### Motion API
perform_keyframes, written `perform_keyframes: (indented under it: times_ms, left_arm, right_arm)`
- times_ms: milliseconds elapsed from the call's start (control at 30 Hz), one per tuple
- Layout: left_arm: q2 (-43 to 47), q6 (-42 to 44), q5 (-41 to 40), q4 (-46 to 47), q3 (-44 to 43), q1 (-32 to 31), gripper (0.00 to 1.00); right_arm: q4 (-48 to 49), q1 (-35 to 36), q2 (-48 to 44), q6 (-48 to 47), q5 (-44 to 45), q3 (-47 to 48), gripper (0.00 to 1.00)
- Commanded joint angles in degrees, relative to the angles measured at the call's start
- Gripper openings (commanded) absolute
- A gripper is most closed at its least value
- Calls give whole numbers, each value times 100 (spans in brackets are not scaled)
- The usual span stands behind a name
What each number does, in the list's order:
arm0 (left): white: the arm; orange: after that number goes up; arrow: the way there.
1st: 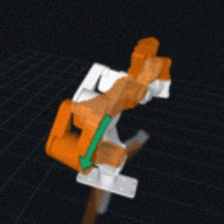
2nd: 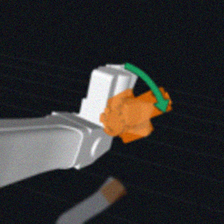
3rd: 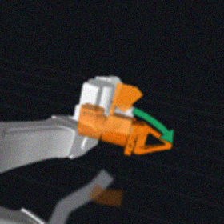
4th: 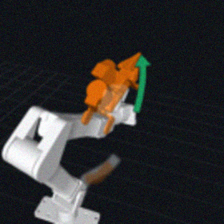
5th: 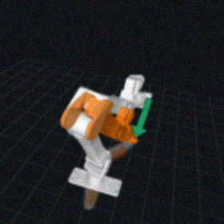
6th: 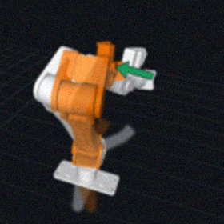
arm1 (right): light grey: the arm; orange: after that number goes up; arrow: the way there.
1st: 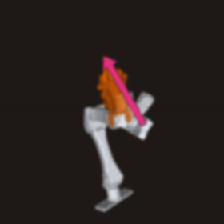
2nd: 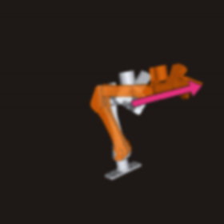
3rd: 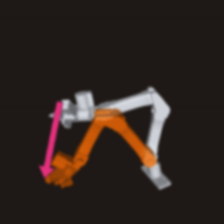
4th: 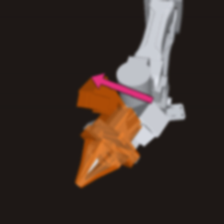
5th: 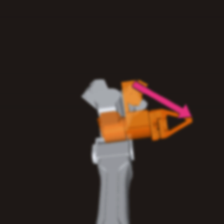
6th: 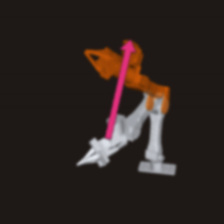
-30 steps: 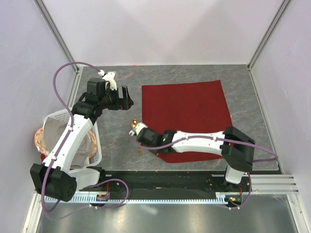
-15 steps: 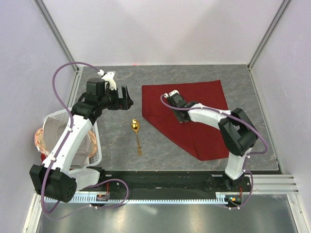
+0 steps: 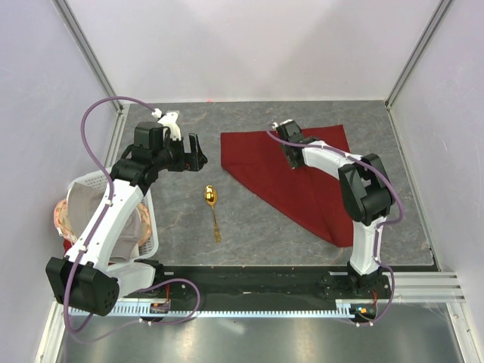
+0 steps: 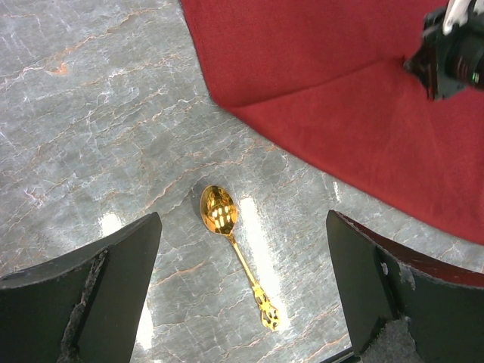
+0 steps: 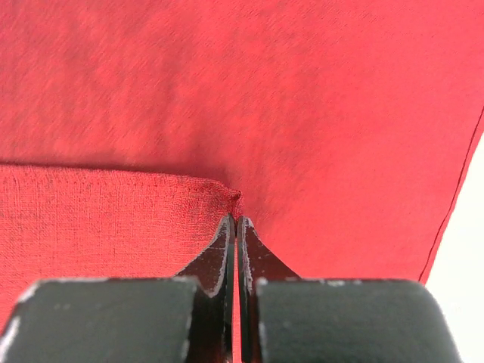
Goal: Fold the napkin, place the utensils inside, and roll it up
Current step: Fold the napkin
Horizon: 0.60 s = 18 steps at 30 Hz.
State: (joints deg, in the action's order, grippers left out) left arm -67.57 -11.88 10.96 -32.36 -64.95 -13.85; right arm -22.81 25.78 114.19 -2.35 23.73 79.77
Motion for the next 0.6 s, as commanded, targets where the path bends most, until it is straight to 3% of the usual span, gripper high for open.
perform_keyframes:
  times_ms: [0,567]
  left_arm:
    - [95,247,3,239,-18,22,97]
    - [34,247,38,248,-27,22,97]
  right_arm:
    - [-22,-275,340,-151,-105,609,0]
    - [-417,-1092,1306,-380,-114,2076,0]
